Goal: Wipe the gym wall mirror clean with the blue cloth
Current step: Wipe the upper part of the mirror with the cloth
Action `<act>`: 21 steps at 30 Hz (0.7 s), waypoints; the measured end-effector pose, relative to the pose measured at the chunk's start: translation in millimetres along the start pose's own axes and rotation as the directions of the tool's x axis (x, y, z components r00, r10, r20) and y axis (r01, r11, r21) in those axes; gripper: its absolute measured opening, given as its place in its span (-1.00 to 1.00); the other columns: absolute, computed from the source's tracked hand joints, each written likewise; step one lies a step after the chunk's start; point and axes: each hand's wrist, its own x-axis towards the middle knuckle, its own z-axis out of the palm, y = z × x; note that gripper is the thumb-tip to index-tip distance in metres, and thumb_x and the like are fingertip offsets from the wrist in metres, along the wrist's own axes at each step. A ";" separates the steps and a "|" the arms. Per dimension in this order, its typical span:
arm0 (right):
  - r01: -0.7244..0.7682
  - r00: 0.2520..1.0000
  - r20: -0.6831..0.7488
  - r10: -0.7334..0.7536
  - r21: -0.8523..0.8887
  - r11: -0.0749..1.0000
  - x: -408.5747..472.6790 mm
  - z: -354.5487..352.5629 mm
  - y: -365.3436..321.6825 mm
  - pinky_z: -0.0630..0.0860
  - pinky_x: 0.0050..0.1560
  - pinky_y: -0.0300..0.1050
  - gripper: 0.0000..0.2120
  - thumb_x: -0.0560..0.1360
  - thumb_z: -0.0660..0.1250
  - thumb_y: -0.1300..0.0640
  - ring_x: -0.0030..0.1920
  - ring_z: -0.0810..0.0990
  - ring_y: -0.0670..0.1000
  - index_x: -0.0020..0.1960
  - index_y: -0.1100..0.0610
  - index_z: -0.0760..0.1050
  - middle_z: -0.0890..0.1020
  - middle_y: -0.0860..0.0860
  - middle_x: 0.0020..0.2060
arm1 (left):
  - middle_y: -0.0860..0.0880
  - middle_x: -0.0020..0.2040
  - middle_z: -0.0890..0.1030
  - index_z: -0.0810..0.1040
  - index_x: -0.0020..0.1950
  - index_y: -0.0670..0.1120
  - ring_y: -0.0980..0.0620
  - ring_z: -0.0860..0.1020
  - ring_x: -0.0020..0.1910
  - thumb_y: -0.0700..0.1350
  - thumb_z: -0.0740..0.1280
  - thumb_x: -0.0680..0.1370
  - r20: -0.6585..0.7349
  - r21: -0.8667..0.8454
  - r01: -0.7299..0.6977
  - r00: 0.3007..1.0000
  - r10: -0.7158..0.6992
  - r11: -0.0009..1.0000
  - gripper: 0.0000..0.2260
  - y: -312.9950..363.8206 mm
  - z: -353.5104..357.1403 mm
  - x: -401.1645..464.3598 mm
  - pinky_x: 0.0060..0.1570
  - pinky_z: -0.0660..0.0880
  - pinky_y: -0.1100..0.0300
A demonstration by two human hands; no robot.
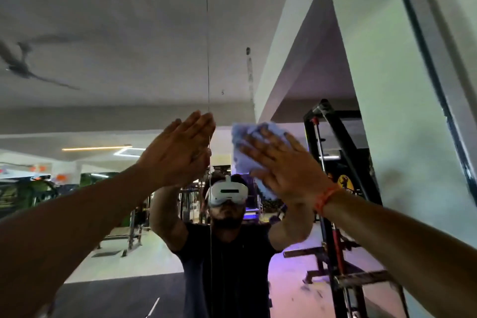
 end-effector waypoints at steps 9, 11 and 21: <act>0.076 0.996 -0.046 -0.074 0.047 0.996 2.2 7.4 7.6 0.01 0.62 0.17 -0.40 0.71 -0.01 -0.18 0.66 -0.04 0.10 0.67 0.07 0.07 0.08 0.07 0.66 | 0.00 0.67 -0.03 0.02 0.68 -0.02 -0.01 -0.04 0.66 0.15 -0.11 0.67 -0.018 -0.005 -0.009 1.000 0.009 1.000 -0.41 12.8 4.5 17.4 0.56 0.09 -0.08; 0.219 0.975 0.011 -0.220 0.030 0.975 -9.3 2.5 52.7 0.01 0.63 0.12 -0.42 0.72 -0.06 -0.20 0.66 0.02 0.04 0.68 -0.03 0.03 0.11 0.01 0.65 | -0.03 0.67 0.00 0.04 0.68 -0.04 -0.03 -0.02 0.66 0.15 -0.12 0.68 -0.009 0.049 -0.102 0.995 0.103 0.994 -0.42 20.0 5.1 20.1 0.56 0.09 -0.08; -0.058 0.997 -0.041 0.063 0.114 0.992 -125.1 6.7 -9.0 0.13 0.59 0.11 -0.46 0.69 0.09 -0.06 0.63 0.15 0.08 0.63 0.08 0.22 0.21 0.05 0.63 | -0.05 0.65 0.18 0.22 0.65 -0.04 -0.05 0.14 0.64 0.10 0.05 0.66 -0.095 0.079 -0.343 0.932 0.350 0.936 -0.45 41.6 13.8 52.2 0.51 0.19 -0.06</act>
